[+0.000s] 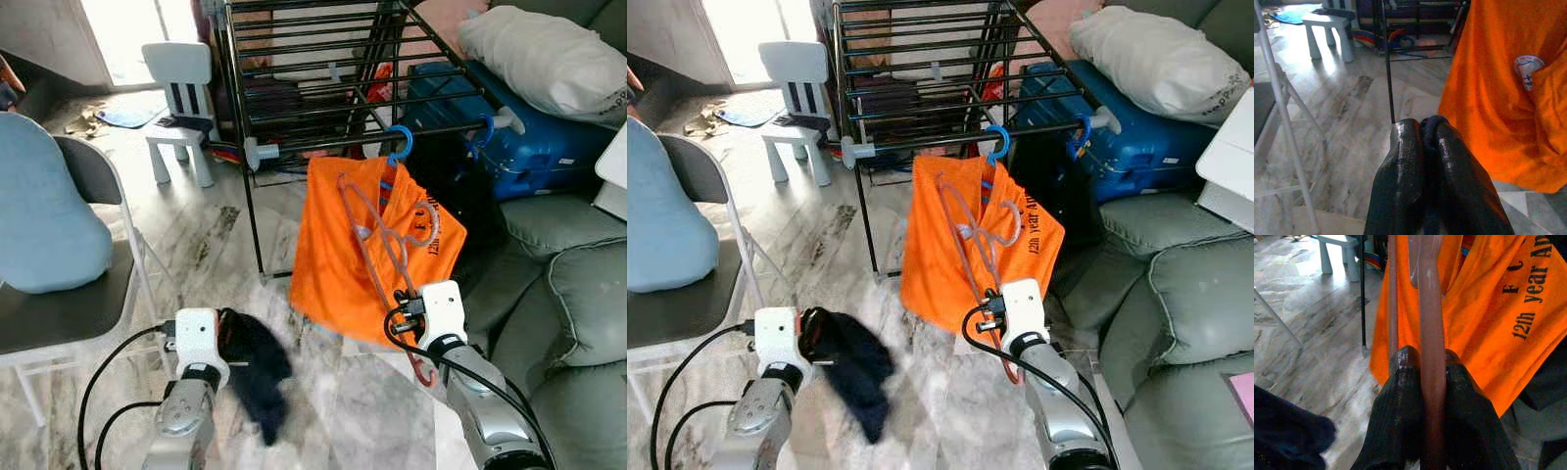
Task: Hang hanger
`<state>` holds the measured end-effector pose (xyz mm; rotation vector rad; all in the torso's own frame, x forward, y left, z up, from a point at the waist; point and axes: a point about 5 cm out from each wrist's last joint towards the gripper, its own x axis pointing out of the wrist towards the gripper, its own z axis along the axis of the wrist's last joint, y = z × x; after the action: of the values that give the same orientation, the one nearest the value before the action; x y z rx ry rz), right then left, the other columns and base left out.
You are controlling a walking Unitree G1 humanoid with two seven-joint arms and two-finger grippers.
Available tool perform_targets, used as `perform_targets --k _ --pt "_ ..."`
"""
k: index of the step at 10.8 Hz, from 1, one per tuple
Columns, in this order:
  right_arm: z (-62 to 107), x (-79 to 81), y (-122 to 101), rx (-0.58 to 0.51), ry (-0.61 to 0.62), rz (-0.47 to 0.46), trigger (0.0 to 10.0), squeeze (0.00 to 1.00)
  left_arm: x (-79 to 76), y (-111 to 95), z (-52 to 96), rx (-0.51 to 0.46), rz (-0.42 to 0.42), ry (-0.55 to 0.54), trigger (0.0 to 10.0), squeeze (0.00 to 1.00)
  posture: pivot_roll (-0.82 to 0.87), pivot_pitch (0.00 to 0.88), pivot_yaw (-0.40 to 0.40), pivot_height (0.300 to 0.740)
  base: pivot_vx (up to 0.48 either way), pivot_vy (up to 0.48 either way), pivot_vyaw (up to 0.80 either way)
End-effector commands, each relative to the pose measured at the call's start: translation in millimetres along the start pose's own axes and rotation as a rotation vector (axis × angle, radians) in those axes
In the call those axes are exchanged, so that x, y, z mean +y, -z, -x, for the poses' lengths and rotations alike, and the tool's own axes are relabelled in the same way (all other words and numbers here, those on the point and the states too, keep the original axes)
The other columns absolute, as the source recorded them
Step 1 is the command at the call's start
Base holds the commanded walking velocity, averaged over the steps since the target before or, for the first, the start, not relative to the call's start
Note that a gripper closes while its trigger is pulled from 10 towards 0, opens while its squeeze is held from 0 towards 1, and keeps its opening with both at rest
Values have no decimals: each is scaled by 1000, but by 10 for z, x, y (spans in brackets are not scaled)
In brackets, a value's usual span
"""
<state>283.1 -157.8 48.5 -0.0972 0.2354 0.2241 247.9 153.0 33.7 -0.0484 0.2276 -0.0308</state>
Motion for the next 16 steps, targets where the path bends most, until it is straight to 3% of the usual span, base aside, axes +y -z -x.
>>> perform_targets --k 1,10,16 --pt "-22 8 -30 -5 1 -2 10000 0 5 -52 -20 -16 -4 4 10000 0 -159 0 26 740 -281 0 0" --pt "-27 -16 -17 8 12 -4 10000 0 -63 -52 -49 -4 8 34 10000 0 -168 0 26 740 -320 0 0" --pt "-23 -29 -13 13 9 3 10000 0 -95 -43 -59 -1 13 42 10000 0 -174 0 23 740 -356 0 -634"
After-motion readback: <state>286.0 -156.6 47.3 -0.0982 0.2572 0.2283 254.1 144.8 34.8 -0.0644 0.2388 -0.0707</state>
